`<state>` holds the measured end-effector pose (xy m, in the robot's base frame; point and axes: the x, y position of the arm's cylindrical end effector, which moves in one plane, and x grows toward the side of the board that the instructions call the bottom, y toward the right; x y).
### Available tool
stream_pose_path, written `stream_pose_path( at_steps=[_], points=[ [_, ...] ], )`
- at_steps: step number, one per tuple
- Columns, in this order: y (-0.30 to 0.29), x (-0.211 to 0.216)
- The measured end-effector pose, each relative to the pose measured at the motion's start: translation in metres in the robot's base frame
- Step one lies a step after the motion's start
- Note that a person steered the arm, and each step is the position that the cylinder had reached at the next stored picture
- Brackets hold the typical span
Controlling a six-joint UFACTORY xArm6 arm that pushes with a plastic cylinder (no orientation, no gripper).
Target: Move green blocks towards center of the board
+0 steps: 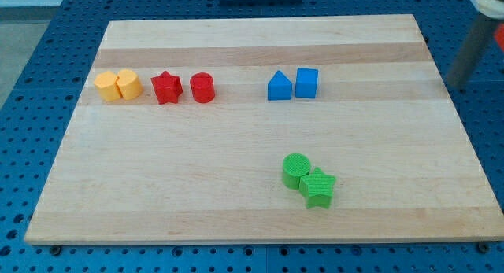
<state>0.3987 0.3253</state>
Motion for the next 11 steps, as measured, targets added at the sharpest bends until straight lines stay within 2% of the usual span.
stream_pose_path(
  at_steps=[1, 2, 3, 4, 5, 7, 9, 11],
  points=[
    [-0.005, 0.08],
    [-0.038, 0.153],
    [-0.094, 0.198],
    [-0.16, 0.219],
    [-0.212, 0.212],
    [-0.298, 0.15],
    [-0.346, 0.091],
    [-0.363, 0.078]
  ],
)
